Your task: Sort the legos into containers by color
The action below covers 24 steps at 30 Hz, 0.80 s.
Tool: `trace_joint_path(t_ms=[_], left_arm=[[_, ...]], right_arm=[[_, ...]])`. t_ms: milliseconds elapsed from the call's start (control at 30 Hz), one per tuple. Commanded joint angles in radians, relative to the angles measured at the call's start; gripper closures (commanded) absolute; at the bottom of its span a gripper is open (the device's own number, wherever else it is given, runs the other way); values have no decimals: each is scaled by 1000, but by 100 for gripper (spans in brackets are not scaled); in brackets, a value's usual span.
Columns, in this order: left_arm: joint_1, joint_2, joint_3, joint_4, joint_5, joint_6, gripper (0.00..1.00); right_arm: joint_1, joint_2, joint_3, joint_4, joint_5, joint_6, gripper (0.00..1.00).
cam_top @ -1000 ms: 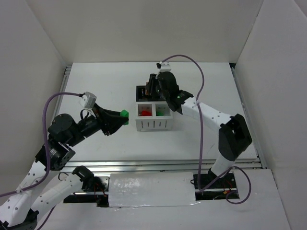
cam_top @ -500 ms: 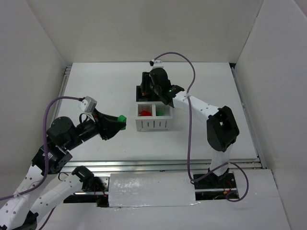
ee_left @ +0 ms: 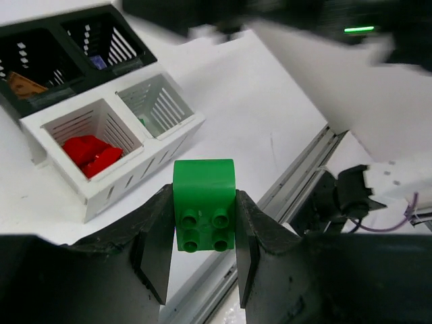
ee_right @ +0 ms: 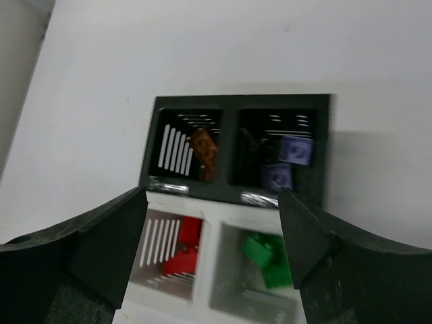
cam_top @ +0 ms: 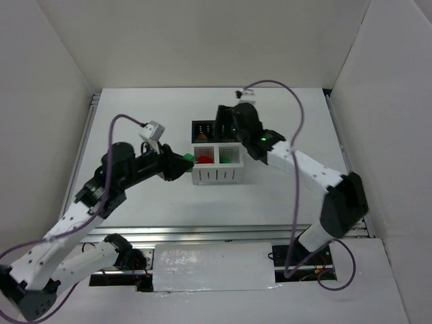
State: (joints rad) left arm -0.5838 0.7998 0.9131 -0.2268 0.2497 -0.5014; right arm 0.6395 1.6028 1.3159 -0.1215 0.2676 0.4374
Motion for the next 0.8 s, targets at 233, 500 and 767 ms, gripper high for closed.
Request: trace_joint_path(t_ms=[233, 500, 767], left_arm=[[-86, 606, 226, 404, 23, 44, 99], [-90, 886, 405, 393, 16, 55, 88], [-90, 900, 369, 419, -7, 57, 66]], right_arm=[[-169, -878, -366, -300, 202, 199, 1], [-175, -1040, -363, -463, 194, 158, 0], [-178, -1034, -366, -451, 183, 136, 0]])
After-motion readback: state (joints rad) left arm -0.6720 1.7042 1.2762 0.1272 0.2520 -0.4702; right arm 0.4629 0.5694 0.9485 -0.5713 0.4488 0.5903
